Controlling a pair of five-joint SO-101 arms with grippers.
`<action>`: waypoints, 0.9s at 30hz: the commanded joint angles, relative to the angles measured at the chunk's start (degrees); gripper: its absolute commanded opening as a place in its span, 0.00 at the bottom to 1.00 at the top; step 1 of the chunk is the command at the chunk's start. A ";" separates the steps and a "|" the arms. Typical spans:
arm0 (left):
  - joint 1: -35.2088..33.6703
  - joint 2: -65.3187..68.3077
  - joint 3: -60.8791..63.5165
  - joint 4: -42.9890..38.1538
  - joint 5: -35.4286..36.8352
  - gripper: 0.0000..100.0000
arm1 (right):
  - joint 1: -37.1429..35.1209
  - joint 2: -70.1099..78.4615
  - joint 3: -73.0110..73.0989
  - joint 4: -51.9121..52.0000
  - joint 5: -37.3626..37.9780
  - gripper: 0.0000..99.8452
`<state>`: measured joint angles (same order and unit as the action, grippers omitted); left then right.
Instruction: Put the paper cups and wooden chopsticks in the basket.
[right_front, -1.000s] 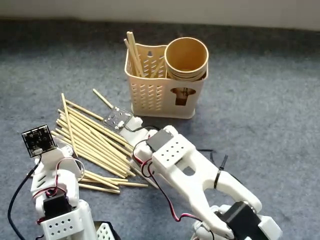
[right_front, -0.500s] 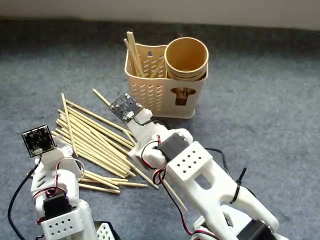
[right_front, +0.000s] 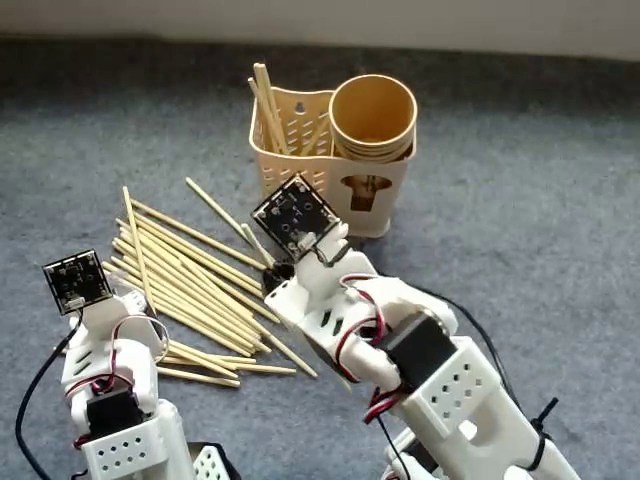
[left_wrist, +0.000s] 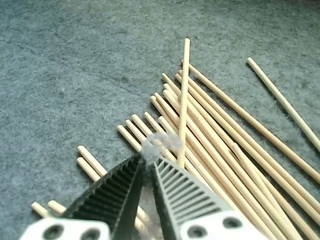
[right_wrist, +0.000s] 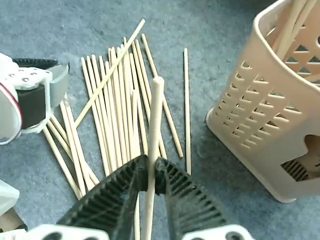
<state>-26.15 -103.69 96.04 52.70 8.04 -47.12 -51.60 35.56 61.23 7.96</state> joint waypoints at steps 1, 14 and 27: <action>1.19 -0.31 1.19 0.00 0.09 0.01 | 0.57 -4.35 -1.71 -1.36 -0.26 0.01; 1.19 -0.31 1.19 0.00 0.09 0.01 | 0.57 -9.36 -1.54 -12.44 -0.26 0.01; 1.36 -0.31 1.19 0.00 0.09 0.01 | 0.75 -9.19 -1.54 -31.96 -0.26 0.01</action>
<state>-26.15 -103.69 96.04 52.70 8.04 -47.12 -60.04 35.56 35.65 7.96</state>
